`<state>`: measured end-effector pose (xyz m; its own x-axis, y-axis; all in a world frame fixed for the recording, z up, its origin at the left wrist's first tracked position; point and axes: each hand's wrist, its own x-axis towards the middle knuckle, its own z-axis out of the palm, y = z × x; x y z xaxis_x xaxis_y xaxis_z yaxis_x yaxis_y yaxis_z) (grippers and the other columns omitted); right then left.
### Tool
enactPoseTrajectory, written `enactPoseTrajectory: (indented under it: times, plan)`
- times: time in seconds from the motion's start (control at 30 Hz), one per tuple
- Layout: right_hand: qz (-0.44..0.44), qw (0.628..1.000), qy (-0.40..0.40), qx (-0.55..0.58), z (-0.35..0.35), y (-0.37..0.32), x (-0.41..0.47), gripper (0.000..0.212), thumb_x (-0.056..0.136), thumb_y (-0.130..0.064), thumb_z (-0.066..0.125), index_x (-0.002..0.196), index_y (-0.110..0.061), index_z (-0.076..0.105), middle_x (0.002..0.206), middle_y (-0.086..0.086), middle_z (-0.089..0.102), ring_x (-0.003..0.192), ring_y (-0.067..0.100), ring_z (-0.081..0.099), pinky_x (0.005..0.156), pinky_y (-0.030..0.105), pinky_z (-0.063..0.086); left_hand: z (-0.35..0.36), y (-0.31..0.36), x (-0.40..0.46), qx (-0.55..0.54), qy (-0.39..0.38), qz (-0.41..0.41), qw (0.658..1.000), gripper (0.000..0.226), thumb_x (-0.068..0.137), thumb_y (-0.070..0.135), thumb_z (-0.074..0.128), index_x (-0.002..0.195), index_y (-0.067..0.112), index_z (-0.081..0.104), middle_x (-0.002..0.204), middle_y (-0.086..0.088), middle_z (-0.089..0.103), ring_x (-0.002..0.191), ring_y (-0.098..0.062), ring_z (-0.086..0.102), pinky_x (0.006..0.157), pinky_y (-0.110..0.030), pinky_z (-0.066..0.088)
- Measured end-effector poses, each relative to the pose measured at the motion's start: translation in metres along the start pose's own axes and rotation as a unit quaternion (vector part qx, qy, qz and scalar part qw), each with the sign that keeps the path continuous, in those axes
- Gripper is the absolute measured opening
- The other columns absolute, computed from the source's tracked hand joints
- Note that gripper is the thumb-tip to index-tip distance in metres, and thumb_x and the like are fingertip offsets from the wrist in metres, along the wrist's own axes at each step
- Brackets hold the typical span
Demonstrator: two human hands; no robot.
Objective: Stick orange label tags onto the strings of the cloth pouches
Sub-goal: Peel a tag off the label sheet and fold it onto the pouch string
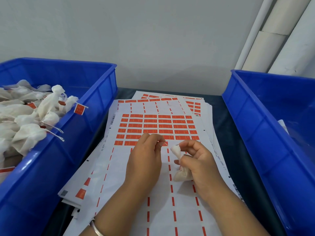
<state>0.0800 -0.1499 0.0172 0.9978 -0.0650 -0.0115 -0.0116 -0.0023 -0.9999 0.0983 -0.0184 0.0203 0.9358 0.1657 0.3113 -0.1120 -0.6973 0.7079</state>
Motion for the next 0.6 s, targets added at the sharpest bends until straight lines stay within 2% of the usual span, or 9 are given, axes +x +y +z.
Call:
enactPoseTrajectory:
  times: [0.2,0.33,0.47,0.6]
  plan:
    - [0.005,1.000,-0.026,-0.015,0.0013,0.0022,0.0014,0.043,0.083,0.001,0.060,0.082,-0.041,0.065,0.090,-0.032,0.061,0.092,0.016,0.064,0.075,0.029,0.058,-0.0031,-0.0029,0.0043,-0.002,0.025,-0.042,0.999,0.020,0.089,0.021,0.055,0.108,0.027,0.060,0.097,0.019,0.047,0.084,-0.004,0.048,0.066,-0.001,0.027]
    - [0.015,0.999,-0.041,-0.020,0.0012,0.0033,0.0014,0.041,0.083,0.000,0.060,0.084,-0.041,0.066,0.092,-0.028,0.063,0.085,0.008,0.067,0.067,0.022,0.057,-0.0050,-0.0034,0.0043,0.001,0.032,-0.044,0.999,0.020,0.089,0.021,0.055,0.108,0.026,0.060,0.096,0.020,0.046,0.082,-0.002,0.046,0.065,-0.001,0.025]
    - [0.025,0.998,-0.049,-0.030,0.0007,0.0025,0.0013,0.035,0.082,0.000,0.060,0.088,-0.033,0.066,0.094,-0.024,0.064,0.082,0.015,0.069,0.069,0.025,0.058,-0.0081,-0.0050,0.0069,0.007,0.041,-0.048,0.998,0.020,0.090,0.021,0.055,0.108,0.026,0.061,0.097,0.020,0.046,0.084,-0.002,0.045,0.065,0.000,0.024]
    - [0.039,0.996,-0.081,-0.028,0.0017,0.0002,0.0011,0.037,0.083,0.001,0.059,0.098,-0.033,0.065,0.096,-0.016,0.068,0.084,0.017,0.069,0.072,0.026,0.058,-0.0101,-0.0063,0.0091,0.003,0.050,-0.055,0.997,0.020,0.090,0.022,0.055,0.108,0.026,0.061,0.098,0.019,0.046,0.085,-0.002,0.045,0.066,0.000,0.023]
